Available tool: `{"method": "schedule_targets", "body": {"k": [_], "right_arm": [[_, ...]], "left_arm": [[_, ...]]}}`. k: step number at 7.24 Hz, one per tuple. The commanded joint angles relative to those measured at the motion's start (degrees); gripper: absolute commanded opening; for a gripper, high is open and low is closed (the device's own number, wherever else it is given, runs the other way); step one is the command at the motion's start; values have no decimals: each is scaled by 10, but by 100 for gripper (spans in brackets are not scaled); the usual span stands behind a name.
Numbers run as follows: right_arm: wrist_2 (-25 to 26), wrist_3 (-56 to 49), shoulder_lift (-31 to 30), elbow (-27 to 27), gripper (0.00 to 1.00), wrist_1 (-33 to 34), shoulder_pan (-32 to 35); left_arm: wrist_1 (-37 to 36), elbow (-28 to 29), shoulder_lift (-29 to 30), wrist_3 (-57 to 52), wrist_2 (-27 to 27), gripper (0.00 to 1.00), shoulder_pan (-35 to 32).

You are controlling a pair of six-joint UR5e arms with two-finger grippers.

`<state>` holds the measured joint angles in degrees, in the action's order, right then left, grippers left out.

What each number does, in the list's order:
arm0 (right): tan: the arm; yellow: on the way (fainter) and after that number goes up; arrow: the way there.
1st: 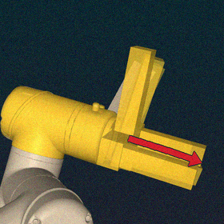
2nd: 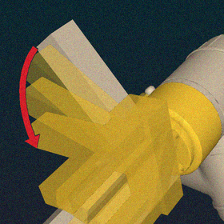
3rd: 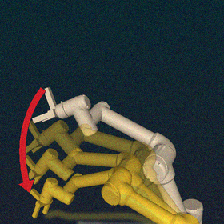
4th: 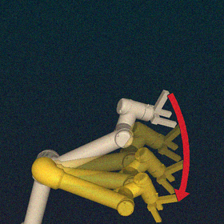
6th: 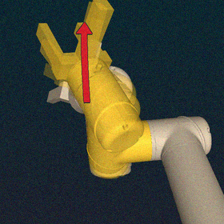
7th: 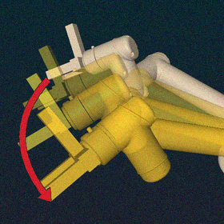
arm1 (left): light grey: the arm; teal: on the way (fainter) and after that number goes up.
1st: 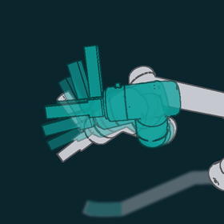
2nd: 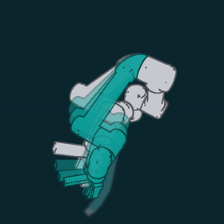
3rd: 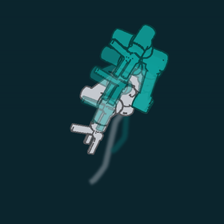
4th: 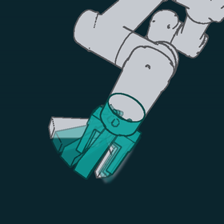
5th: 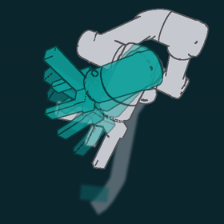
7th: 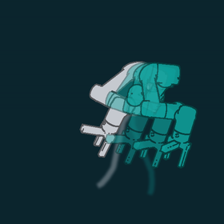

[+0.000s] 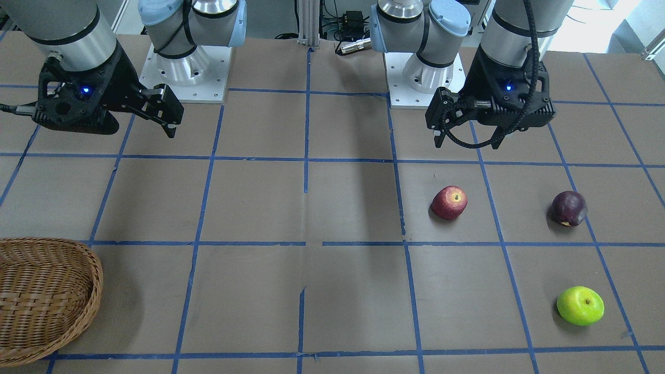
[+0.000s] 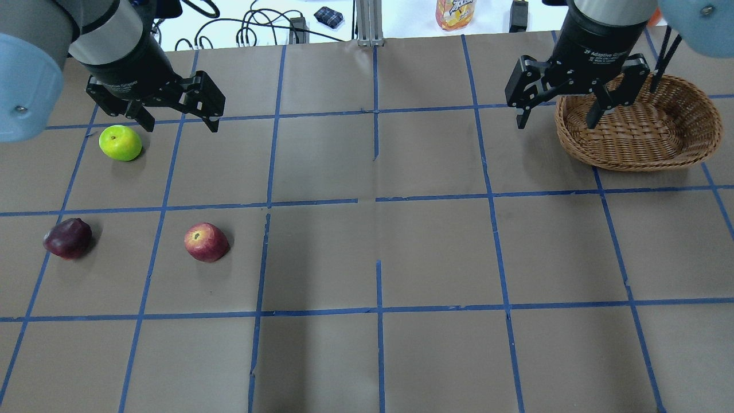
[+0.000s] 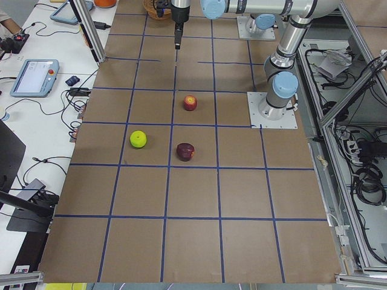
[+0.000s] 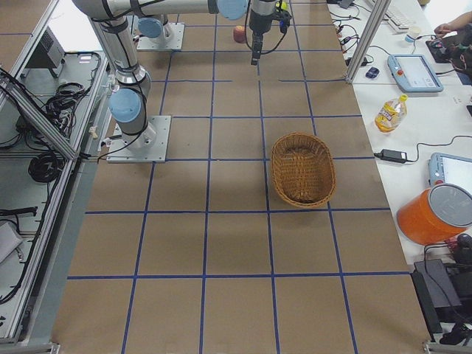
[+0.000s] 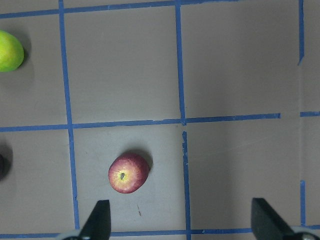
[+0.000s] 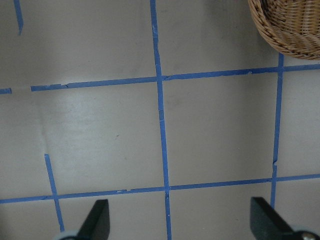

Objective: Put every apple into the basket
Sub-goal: 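Lower the left gripper over the red apple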

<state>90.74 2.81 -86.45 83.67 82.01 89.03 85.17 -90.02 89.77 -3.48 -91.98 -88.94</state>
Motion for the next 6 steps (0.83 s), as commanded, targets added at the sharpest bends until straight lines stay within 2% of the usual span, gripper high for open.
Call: {"method": "schedule_targets", "body": {"k": [1, 3, 4, 5, 6], "right_arm": [[1, -1, 0, 1, 100, 0, 0], [2, -2, 0, 0, 100, 0, 0], [2, -1, 0, 0, 100, 0, 1], [2, 0, 0, 1, 100, 0, 1], [1, 1, 0, 1, 100, 0, 2]], "left_arm": [[0, -8, -5, -2, 0, 100, 1], [3, -17, 3, -10, -1, 100, 15], [-4, -43, 10, -18, -3, 100, 29], [-17, -86, 24, -61, -2, 100, 55], [-85, -141, 37, -70, -3, 100, 81]]}}
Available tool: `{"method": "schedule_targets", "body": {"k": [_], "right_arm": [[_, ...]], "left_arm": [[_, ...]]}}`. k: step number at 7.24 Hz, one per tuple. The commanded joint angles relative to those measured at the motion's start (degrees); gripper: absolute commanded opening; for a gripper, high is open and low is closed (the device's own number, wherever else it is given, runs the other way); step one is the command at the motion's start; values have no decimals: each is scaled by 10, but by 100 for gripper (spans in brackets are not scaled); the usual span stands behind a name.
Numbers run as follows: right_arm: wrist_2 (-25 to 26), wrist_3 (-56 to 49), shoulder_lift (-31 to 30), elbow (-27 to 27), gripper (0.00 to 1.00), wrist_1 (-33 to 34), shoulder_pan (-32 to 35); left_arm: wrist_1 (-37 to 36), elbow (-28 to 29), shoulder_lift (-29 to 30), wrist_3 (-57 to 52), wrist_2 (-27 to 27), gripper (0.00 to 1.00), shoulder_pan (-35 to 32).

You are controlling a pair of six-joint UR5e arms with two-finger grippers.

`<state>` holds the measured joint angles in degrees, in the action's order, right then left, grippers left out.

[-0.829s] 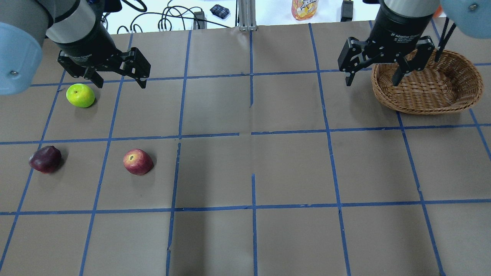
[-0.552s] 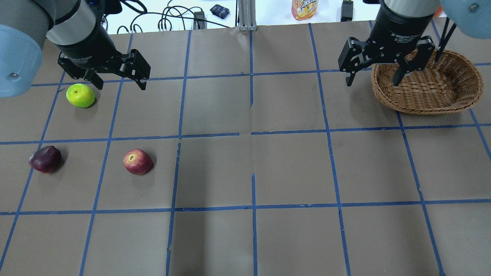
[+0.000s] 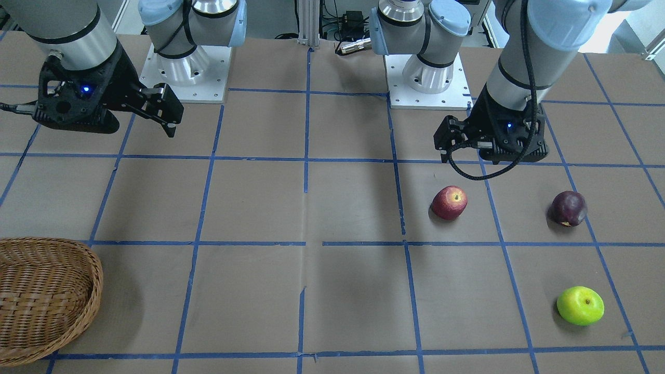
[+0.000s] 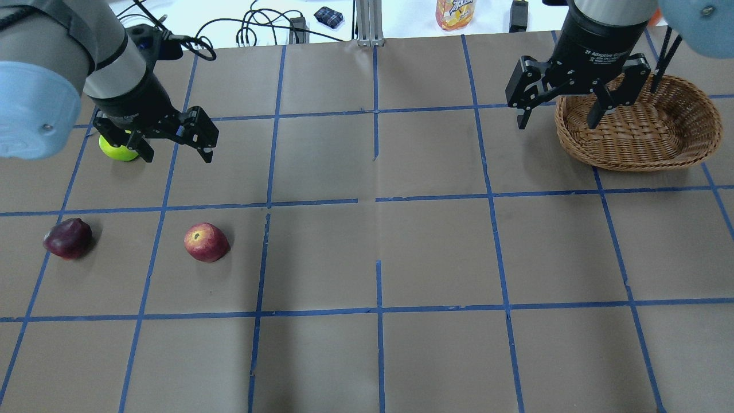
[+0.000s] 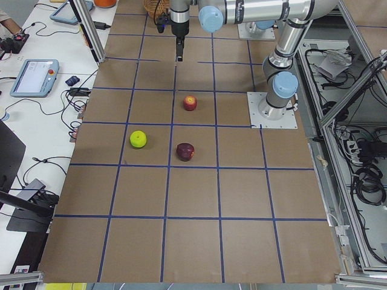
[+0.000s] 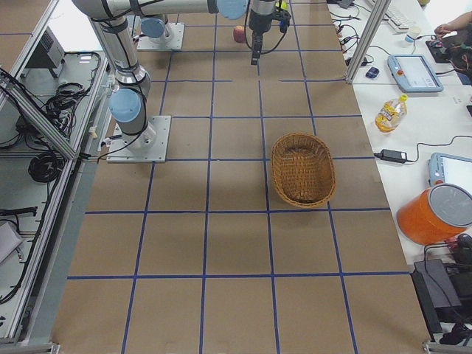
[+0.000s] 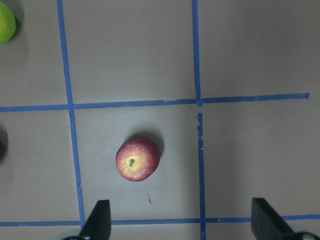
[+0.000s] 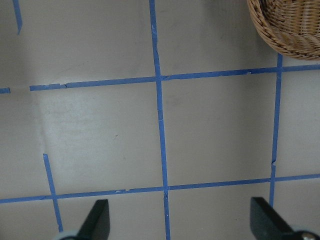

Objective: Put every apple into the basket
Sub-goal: 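Lower the left gripper over the red apple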

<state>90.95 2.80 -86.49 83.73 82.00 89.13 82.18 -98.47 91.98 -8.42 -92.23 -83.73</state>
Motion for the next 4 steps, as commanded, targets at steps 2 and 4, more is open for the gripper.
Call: {"method": "schedule_targets", "body": {"k": [2, 4], "right_arm": [[-1, 0, 0, -1, 100, 0, 0], [1, -1, 0, 0, 100, -1, 0]], "left_arm": [[-143, -157, 39, -23, 0, 100, 53], [-182, -176, 78, -27, 0, 100, 54]]}}
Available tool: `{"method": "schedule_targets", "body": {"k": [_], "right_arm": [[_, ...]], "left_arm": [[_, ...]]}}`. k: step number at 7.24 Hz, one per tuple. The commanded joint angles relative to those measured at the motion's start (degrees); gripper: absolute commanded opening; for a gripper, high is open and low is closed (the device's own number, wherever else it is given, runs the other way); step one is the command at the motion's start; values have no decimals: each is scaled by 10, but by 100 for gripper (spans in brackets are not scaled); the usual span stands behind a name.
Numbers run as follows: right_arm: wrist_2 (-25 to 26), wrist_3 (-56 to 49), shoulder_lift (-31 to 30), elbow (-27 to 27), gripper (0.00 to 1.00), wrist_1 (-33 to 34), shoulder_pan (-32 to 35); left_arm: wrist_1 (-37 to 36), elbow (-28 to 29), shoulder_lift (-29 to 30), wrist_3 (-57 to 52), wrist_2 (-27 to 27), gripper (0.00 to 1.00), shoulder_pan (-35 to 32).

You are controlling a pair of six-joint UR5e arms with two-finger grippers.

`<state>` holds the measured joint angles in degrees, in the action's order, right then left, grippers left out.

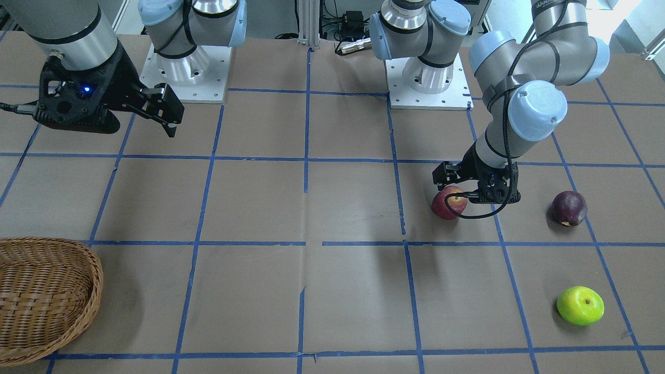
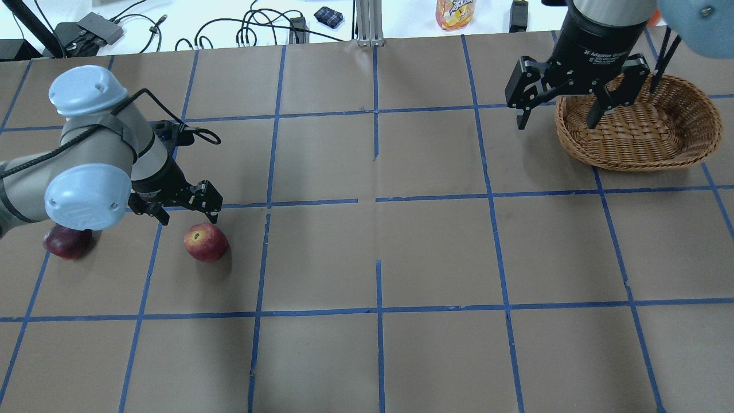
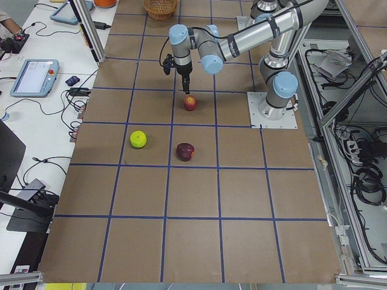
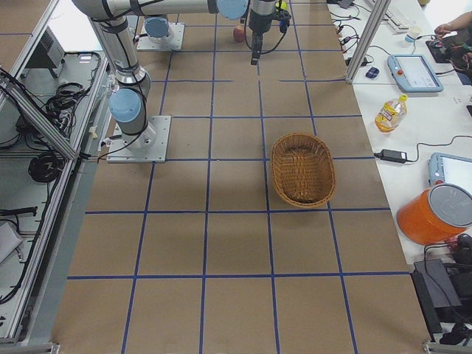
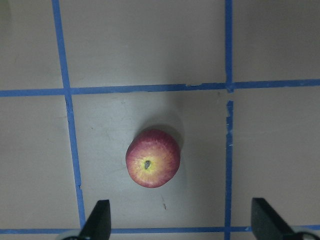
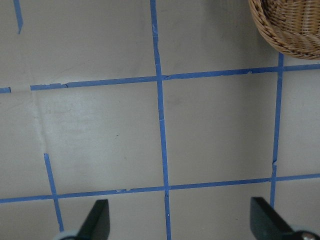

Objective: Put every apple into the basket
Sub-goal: 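Lower the left gripper over the red apple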

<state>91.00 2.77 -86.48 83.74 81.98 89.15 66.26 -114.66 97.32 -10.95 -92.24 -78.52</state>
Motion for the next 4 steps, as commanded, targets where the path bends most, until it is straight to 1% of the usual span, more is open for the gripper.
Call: {"method": "schedule_targets", "body": {"k": [1, 2, 3, 4], "right_arm": [[1, -1, 0, 0, 100, 0, -1], [1, -1, 0, 0, 100, -1, 0], [1, 1, 0, 0, 100, 0, 0], [1, 1, 0, 0, 100, 0, 0]], "left_arm": [[-33, -14, 45, -9, -1, 100, 2], [-49, -14, 61, -20, -4, 100, 2], [-52, -14, 70, -22, -18, 100, 2], [-53, -14, 77, -21, -19, 100, 2]]}}
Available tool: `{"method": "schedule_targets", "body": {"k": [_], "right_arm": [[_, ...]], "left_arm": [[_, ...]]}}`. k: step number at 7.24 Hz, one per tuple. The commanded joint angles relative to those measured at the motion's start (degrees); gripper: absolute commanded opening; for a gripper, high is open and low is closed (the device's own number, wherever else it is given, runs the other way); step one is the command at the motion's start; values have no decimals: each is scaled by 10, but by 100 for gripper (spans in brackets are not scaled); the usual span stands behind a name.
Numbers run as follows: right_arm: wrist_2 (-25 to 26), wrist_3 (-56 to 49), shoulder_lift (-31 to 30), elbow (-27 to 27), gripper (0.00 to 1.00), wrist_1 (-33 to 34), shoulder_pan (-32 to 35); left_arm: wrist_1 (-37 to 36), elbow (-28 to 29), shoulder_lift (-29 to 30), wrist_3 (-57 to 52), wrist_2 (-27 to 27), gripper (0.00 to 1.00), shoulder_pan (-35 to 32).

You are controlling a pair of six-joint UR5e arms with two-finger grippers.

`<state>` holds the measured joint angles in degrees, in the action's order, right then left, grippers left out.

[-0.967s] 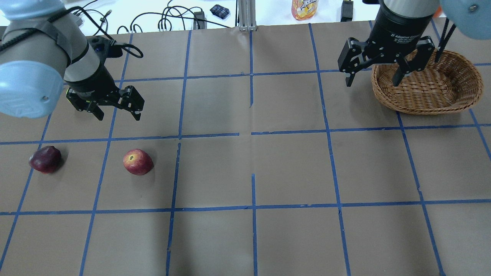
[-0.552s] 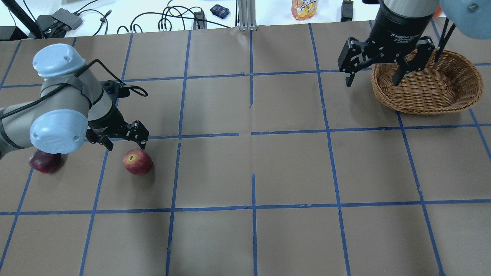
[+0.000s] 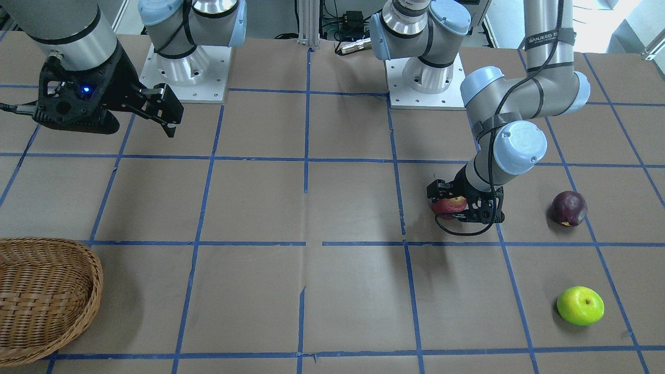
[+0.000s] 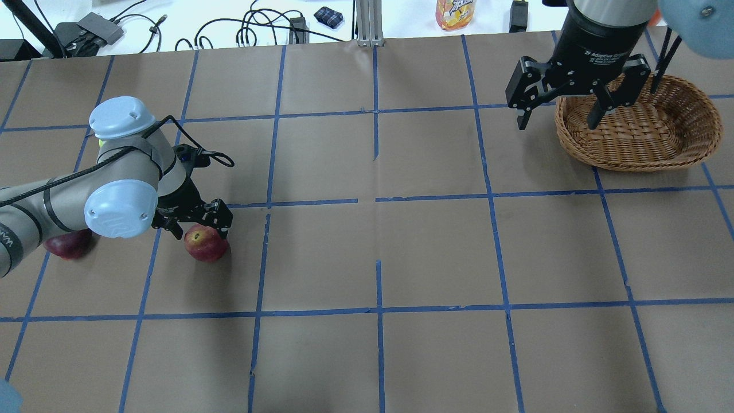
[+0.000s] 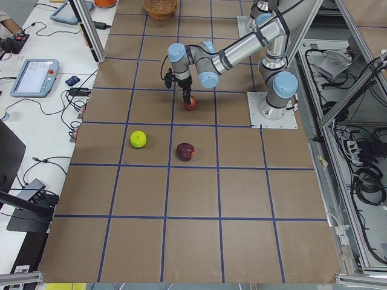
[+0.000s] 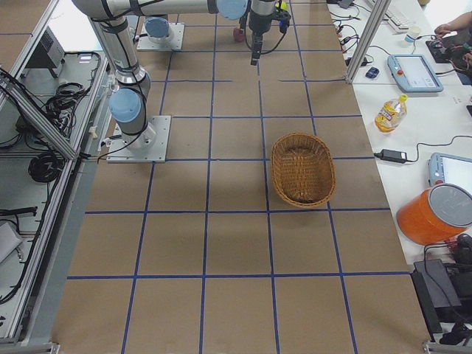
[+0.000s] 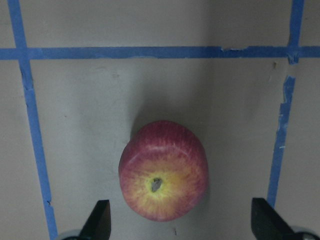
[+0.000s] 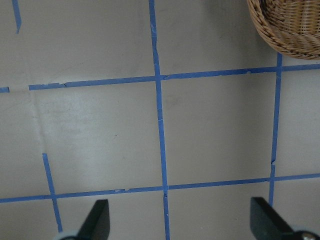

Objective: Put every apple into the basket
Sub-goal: 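Close the left gripper on the red apple and lift it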

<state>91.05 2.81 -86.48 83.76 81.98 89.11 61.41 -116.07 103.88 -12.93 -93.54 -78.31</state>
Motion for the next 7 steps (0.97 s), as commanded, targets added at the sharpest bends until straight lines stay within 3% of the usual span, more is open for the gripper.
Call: {"method": "schedule_targets", "body": {"k": [1, 3, 4, 5, 7], "right_arm": [[0, 0, 0, 0, 100, -1, 0], [0, 2, 0, 0, 100, 0, 3], [0, 1, 0, 0, 100, 0, 1], [0, -3, 0, 0, 100, -1, 2], [0, -5, 0, 0, 100, 0, 2]], "left_arm": [[-4, -1, 20, -2, -5, 100, 0], [-16, -1, 31, -3, -5, 99, 0], [-30, 3, 31, -2, -6, 44, 1], [-32, 7, 29, 12, -5, 22, -1], [-31, 42, 30, 154, 26, 22, -36]]}}
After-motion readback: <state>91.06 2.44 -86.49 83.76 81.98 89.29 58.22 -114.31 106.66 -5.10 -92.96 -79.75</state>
